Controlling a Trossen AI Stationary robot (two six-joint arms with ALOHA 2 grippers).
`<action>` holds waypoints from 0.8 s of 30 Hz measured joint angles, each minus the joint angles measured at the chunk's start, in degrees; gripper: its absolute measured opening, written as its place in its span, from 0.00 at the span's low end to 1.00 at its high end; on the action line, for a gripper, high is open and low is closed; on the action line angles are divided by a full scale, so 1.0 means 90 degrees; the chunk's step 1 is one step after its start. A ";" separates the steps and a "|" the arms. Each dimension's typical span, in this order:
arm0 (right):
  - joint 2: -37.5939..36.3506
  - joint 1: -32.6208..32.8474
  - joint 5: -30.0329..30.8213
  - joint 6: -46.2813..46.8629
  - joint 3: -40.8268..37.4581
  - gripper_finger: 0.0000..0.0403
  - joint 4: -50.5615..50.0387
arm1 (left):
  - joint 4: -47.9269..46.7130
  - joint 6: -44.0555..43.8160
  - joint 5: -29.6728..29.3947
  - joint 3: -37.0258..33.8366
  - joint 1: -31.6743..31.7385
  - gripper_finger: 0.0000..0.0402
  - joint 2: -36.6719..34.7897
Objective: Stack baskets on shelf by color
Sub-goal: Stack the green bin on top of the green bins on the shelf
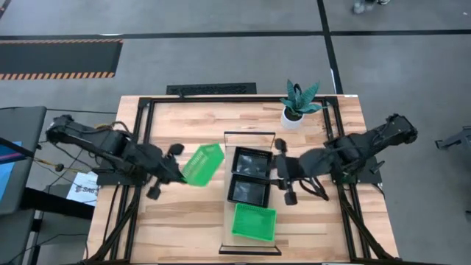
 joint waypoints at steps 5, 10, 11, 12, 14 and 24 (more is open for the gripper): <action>0.0585 -0.0263 -0.0278 -0.0842 0.0836 0.50 0.0039 | 0.0003 0.0631 -0.0017 0.0696 -0.0249 0.00 0.0968; 0.0979 -0.0242 -0.0577 -0.1453 0.1556 0.54 -0.0218 | -0.0332 0.1748 0.0017 0.1870 -0.0605 0.00 0.1958; 0.1028 -0.0242 -0.0579 -0.1464 0.1700 0.54 -0.0332 | -0.0489 0.1929 0.0012 0.2147 -0.0661 0.00 0.2143; 0.1067 -0.0242 -0.0579 -0.1470 0.1836 0.54 -0.0503 | -0.0646 0.2074 0.0004 0.2412 -0.0717 0.00 0.2329; 0.1084 -0.0239 -0.0644 -0.1479 0.2029 0.53 -0.0939 | -0.1041 0.2282 -0.0029 0.2941 -0.0832 0.00 0.2679; 0.0878 0.0471 -0.1255 -0.3717 0.2304 0.53 -0.2160 | -0.2655 0.4514 -0.0276 0.5007 -0.1515 0.00 0.3927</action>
